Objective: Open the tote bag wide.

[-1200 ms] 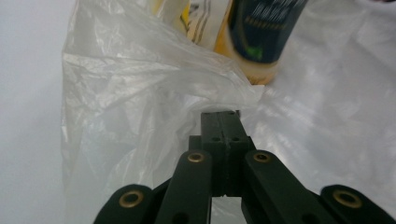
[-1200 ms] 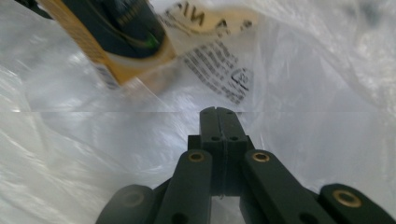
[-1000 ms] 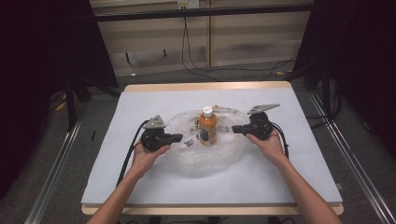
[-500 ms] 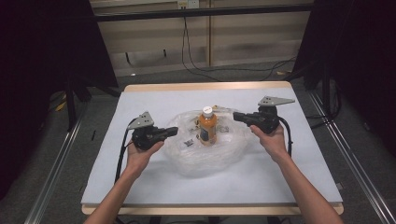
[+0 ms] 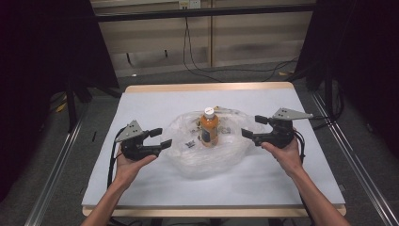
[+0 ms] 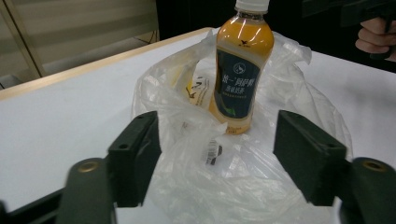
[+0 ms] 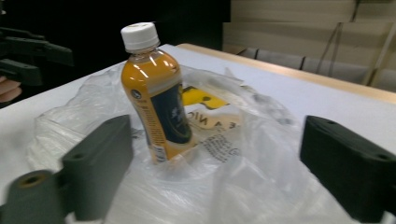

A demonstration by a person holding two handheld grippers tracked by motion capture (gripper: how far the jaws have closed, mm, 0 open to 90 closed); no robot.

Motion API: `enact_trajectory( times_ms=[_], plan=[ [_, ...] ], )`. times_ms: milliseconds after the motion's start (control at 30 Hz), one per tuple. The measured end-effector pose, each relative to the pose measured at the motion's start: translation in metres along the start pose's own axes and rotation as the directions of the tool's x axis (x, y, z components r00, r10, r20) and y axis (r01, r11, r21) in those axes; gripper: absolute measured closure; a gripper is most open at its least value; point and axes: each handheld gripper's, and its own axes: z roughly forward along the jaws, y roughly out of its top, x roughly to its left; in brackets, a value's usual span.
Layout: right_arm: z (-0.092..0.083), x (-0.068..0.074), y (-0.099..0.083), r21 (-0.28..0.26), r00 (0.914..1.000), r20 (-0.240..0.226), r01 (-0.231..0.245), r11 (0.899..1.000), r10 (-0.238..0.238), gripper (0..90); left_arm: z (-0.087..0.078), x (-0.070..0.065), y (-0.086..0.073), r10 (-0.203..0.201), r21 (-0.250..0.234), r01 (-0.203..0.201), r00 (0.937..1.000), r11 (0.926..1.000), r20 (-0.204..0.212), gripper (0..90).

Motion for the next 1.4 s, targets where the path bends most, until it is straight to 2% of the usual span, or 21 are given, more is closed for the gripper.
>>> enact_trajectory(
  times_ms=[100, 200, 300, 467, 533, 600, 633, 700, 733, 800, 900, 933, 1000, 1033, 1100, 1133, 1167, 1200, 1233, 1300, 1400],
  plan=[
    [-0.01, 0.001, -0.005, -0.017, 0.9995, 0.033, 0.001, 1.0, 0.0, 1.9, 0.0, -0.001, -0.002, -0.014, 0.028, 0.013, 0.9999, 0.9995, 0.004, 21.1],
    [-0.018, 0.003, -0.011, -0.019, 0.999, 0.043, 0.015, 1.0, -0.014, 1.4, -0.001, -0.004, -0.002, -0.027, 0.066, 0.027, 0.9996, 0.9975, -0.011, 10.9],
    [-0.028, 0.006, -0.016, -0.028, 0.9991, 0.042, 0.001, 1.0, 0.0, 1.4, -0.009, -0.009, -0.003, -0.026, 0.032, 0.027, 0.9992, 0.9991, -0.03, 6.6],
    [-0.044, 0.01, -0.026, -0.008, 0.9979, 0.064, -0.011, 1.0, 0.011, 2.2, -0.024, -0.015, -0.012, -0.043, 0.014, 0.044, 0.9975, 0.9989, -0.056, 5.5],
    [-0.049, 0.012, -0.03, -0.008, 0.9979, 0.064, -0.013, 1.0, 0.013, 2.7, -0.028, -0.017, -0.016, -0.057, 0.018, 0.058, 0.9974, 0.9982, -0.045, 5.8],
    [-0.055, 0.016, -0.034, 0.008, 0.9943, 0.106, 0.004, 1.0, -0.005, 2.3, -0.031, -0.02, -0.02, -0.062, 0.021, 0.063, 0.9973, 0.9978, -0.041, 5.4],
    [-0.058, 0.017, -0.036, 0.004, 0.9938, 0.112, 0.003, 1.0, -0.003, 2.8, -0.033, -0.021, -0.021, -0.046, 0.032, 0.048, 0.9976, 0.9983, -0.052, 4.9],
    [-0.063, 0.02, -0.041, -0.003, 0.9931, 0.116, -0.018, 1.0, 0.019, 2.0, -0.037, -0.024, -0.026, -0.071, 0.018, 0.072, 0.9966, 0.9973, -0.042, 4.5],
    [-0.066, 0.021, -0.043, -0.004, 0.9938, 0.108, -0.026, 1.0, 0.027, 2.3, -0.04, -0.024, -0.027, -0.052, 0.023, 0.053, 0.9978, 0.9983, -0.042, 4.1],
    [-0.072, 0.025, -0.047, -0.006, 0.9929, 0.115, -0.032, 0.999, 0.032, 2.2, -0.045, -0.029, -0.029, -0.047, 0.023, 0.049, 0.9964, 0.9985, -0.07, 3.5],
    [-0.081, 0.03, -0.054, 0.001, 0.99, 0.138, -0.03, 1.0, 0.029, 3.5, -0.052, -0.037, -0.034, -0.07, -0.029, 0.07, 0.9975, 0.9971, -0.008, 3.3],
    [-0.084, 0.031, -0.057, -0.005, 0.9895, 0.141, -0.03, 1.0, 0.031, 3.4, -0.053, -0.041, -0.035, -0.066, -0.02, 0.065, 0.9977, 0.9977, -0.015, 2.8],
    [-0.088, 0.032, -0.061, 0.001, 0.9891, 0.139, -0.047, 0.999, 0.046, 3.3, -0.054, -0.046, -0.038, -0.025, -0.005, 0.025, 0.9997, 0.9997, -0.007, 2.4],
    [-0.09, 0.033, -0.063, 0.003, 0.9885, 0.146, -0.038, 0.999, 0.037, 3.4, -0.054, -0.047, -0.041, -0.003, 0.006, 0.003, 0.9999, 1.0, -0.012, 2.5],
    [-0.094, 0.033, -0.069, -0.003, 0.988, 0.144, -0.056, 0.998, 0.056, 3.4, -0.054, -0.047, -0.049, 0.0, 0.016, 0.001, 0.9994, 0.9999, -0.034, 2.4],
    [-0.097, 0.032, -0.072, -0.003, 0.9869, 0.151, -0.058, 0.998, 0.058, 3.4, -0.053, -0.045, -0.054, -0.013, 0.026, 0.014, 0.9998, 0.9996, -0.018, 2.4],
    [-0.099, 0.032, -0.074, 0.011, 0.9853, 0.163, -0.053, 0.999, 0.051, 3.5, -0.054, -0.044, -0.055, -0.011, 0.055, 0.013, 0.9996, 0.9984, -0.026, 2.9],
    [-0.102, 0.032, -0.075, 0.015, 0.9841, 0.171, -0.052, 0.999, 0.049, 3.5, -0.056, -0.043, -0.057, 0.009, 0.066, -0.006, 0.9988, 0.9978, -0.049, 3.2],
    [-0.105, 0.031, -0.076, -0.001, 0.9829, 0.174, -0.06, 0.998, 0.06, 3.5, -0.058, -0.042, -0.058, 0.007, 0.058, -0.003, 0.9981, 0.9983, -0.062, 2.9],
    [-0.107, 0.029, -0.078, -0.012, 0.9811, 0.176, -0.079, 0.997, 0.08, 3.4, -0.062, -0.039, -0.061, -0.04, 0.042, 0.043, 0.9966, 0.9982, -0.072, 3.1],
    [-0.105, 0.028, -0.077, -0.015, 0.9814, 0.177, -0.071, 0.997, 0.073, 3.4, -0.064, -0.039, -0.062, -0.041, 0.049, 0.047, 0.9937, 0.9977, -0.104, 3.0]
  ],
)
